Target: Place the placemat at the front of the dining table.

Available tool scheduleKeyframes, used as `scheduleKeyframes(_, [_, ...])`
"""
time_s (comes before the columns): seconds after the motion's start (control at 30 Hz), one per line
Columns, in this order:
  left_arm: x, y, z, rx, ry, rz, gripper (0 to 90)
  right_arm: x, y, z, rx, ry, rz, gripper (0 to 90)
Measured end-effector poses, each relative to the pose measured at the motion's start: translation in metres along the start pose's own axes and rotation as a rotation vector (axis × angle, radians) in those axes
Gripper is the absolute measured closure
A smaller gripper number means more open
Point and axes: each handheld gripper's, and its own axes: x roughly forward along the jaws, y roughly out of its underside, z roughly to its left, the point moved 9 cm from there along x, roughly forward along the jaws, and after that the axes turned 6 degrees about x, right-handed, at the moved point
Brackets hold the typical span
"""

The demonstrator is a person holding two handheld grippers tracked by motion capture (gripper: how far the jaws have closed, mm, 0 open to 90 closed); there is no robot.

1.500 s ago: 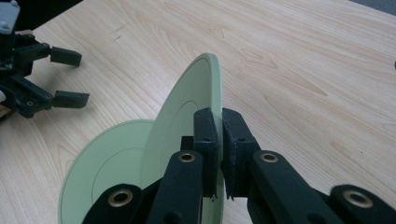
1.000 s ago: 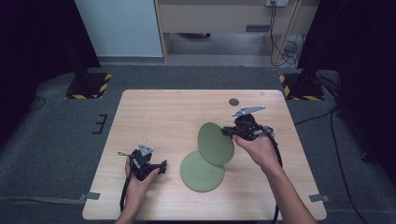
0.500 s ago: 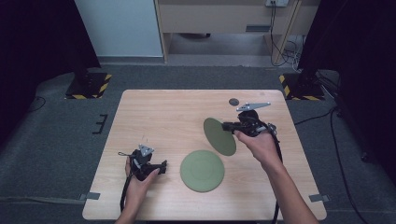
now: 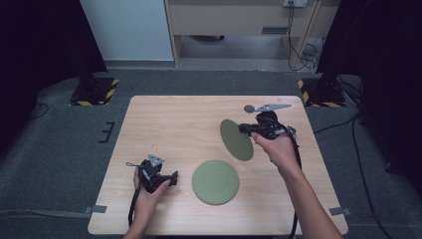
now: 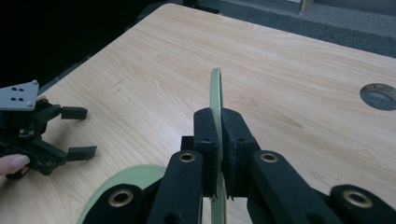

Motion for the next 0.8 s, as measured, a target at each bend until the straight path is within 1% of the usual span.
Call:
scheduleKeyframes(0.33, [0.0,0.0,0.0,-0.001,-0.002,0.0,1.9,0.01,-0.012,-0.005,0.004,0.023,0.001,86.1])
scheduleKeyframes(0.47, [0.0,0.0,0.0,-0.001,-0.002,0.0,1.8,0.016,-0.017,-0.006,0.005,0.03,0.002,86.1])
scheduleKeyframes(0.63, [0.0,0.0,0.0,0.0,-0.002,0.0,1.8,0.027,-0.025,-0.009,0.007,0.044,0.012,86.1])
scheduleKeyframes(0.8, [-0.001,0.001,0.0,0.001,-0.001,0.001,1.7,0.033,-0.03,-0.014,0.013,0.056,0.016,86.1])
